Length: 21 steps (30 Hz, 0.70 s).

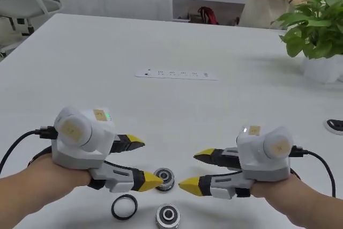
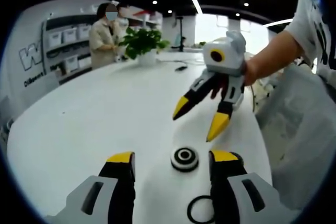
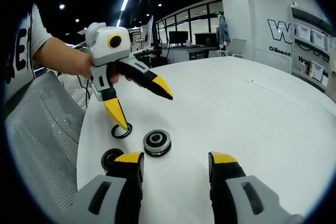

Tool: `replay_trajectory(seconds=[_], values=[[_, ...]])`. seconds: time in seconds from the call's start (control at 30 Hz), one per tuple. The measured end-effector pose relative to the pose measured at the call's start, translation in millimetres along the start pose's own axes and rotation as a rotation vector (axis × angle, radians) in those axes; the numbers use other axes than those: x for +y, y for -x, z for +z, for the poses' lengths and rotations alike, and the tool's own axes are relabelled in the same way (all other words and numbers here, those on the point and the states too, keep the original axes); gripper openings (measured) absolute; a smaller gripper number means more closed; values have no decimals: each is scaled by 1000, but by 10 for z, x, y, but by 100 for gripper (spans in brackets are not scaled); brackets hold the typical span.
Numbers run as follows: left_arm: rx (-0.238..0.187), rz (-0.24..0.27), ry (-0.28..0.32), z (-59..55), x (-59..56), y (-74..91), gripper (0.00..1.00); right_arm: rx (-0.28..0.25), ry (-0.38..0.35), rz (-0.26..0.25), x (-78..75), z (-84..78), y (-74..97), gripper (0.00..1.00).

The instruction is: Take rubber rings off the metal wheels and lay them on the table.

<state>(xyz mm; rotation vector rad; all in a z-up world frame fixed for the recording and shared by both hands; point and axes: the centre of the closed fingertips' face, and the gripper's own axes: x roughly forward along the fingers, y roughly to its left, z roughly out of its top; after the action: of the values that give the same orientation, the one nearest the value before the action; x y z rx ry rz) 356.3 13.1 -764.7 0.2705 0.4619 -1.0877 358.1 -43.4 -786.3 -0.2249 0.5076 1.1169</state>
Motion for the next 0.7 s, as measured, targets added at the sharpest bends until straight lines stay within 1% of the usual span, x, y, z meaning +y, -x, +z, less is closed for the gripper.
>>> replay_trajectory(seconds=[0.17, 0.43, 0.7], values=[[7, -3, -1, -17, -5, -19, 56, -7, -3, -1, 2, 10, -6, 46], [5, -6, 0, -21, -10, -46, 55, -12, -5, -4, 5, 5, -2, 46], [15, -22, -11, -41, -52, -96, 53, -15, -9, -7, -3, -5, 11, 46]])
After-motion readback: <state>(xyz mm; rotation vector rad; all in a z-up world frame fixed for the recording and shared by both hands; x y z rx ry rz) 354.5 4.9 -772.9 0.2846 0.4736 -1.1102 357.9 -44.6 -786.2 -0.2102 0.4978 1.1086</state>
